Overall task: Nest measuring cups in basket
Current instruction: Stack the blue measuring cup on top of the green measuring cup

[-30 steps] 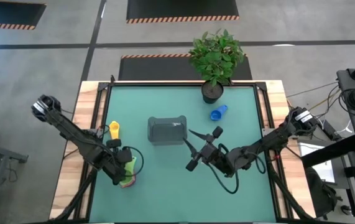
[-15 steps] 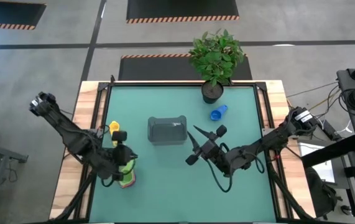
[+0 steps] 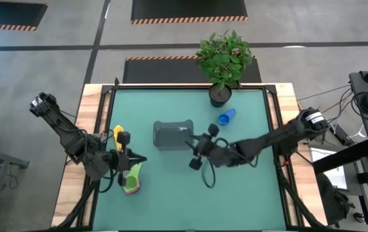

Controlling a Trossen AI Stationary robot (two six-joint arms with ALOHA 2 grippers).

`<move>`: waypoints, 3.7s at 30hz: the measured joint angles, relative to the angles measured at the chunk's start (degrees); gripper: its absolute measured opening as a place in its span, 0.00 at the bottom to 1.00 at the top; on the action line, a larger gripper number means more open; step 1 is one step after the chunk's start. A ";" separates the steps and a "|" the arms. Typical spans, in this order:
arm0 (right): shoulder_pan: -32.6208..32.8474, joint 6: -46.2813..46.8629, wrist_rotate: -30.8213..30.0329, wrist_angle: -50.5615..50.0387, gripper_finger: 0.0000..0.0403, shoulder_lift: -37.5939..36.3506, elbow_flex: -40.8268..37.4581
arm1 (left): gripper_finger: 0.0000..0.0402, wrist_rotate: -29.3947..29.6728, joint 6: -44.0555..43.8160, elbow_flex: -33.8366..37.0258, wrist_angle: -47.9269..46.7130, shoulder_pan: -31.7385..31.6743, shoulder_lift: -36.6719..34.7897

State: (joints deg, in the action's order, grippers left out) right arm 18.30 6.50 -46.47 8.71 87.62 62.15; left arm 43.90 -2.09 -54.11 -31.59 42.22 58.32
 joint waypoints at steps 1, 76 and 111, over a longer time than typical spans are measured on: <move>-1.29 4.49 2.52 -5.31 0.28 -0.68 0.00 | 0.00 0.50 -0.32 0.22 0.04 0.00 -0.08; -30.35 17.35 30.19 -50.44 0.09 6.81 -0.55 | 0.00 2.71 -0.95 0.67 0.33 -0.04 0.57; 0.57 16.37 22.51 -42.29 0.09 13.86 31.13 | 0.00 2.67 -1.44 0.68 2.01 -0.04 0.37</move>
State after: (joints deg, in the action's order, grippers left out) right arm 18.87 22.87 -23.97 -33.58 101.49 93.28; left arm 46.57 -3.53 -53.43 -29.58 42.17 58.69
